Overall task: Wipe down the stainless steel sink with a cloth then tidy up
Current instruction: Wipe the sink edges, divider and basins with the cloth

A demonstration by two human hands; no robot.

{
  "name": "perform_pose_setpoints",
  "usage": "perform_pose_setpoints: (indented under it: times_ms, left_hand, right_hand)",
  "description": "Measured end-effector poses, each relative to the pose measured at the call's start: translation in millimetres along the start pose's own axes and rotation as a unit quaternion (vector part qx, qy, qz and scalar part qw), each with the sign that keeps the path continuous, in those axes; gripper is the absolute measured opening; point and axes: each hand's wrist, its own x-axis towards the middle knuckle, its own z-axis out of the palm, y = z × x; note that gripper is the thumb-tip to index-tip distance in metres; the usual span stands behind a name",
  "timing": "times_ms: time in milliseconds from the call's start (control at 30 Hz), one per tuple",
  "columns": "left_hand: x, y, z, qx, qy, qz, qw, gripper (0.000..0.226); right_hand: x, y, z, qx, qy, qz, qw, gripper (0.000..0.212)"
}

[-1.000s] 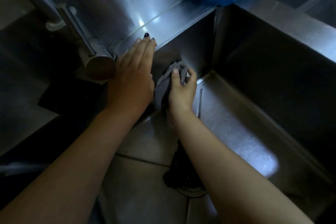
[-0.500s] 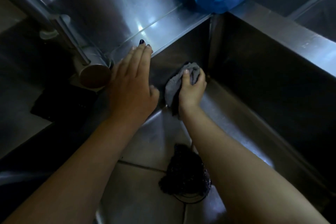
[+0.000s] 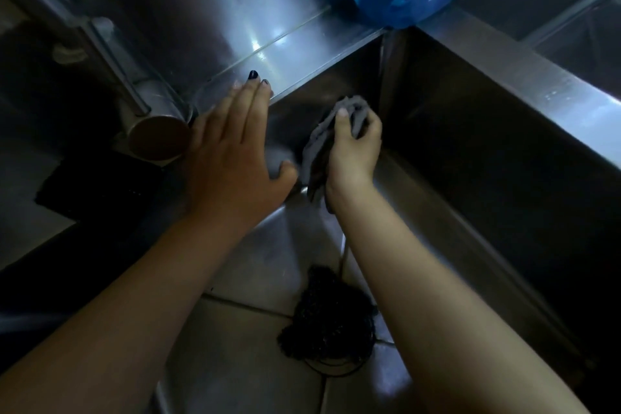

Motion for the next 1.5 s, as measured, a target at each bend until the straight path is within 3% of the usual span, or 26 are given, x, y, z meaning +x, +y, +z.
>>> perform_pose_setpoints:
  times_ms: [100,267,500,900,1100,1300,1500]
  left_hand:
    - [0,2,-1,0.002,-0.002,-0.008,1.0,0.083]
    - [0,3,-3,-0.025,-0.008,-0.02,0.999,0.085]
    - [0,0,-1,-0.025,-0.013,-0.014,1.0,0.087]
    - [1,3,-11,-0.049,-0.069,-0.031,0.996,0.089]
    - [-3,0,-17,-0.047,-0.08,0.004,0.996,0.086]
    - [-56,8,-24,-0.069,-0.112,0.089,0.987,0.066]
    - [-123,13,-48,-0.152,-0.127,-0.039,0.979,0.055]
  right_hand:
    - [-2,-31,-1,0.009,0.001,-0.074,0.997,0.04]
    - [4,-39,-2,0.018,0.01,-0.122,0.992,0.039]
    - [23,2,-15,-0.079,0.009,-0.021,0.997,0.045]
    - [23,6,-48,-0.096,-0.144,0.101,0.98,0.036]
    - [13,-5,-66,-0.092,-0.217,0.072,0.969,0.026]
    - [-2,-11,-83,-0.136,-0.293,0.068,0.944,0.019]
    - [-39,-13,-99,-0.164,-0.368,0.087,0.911,0.021]
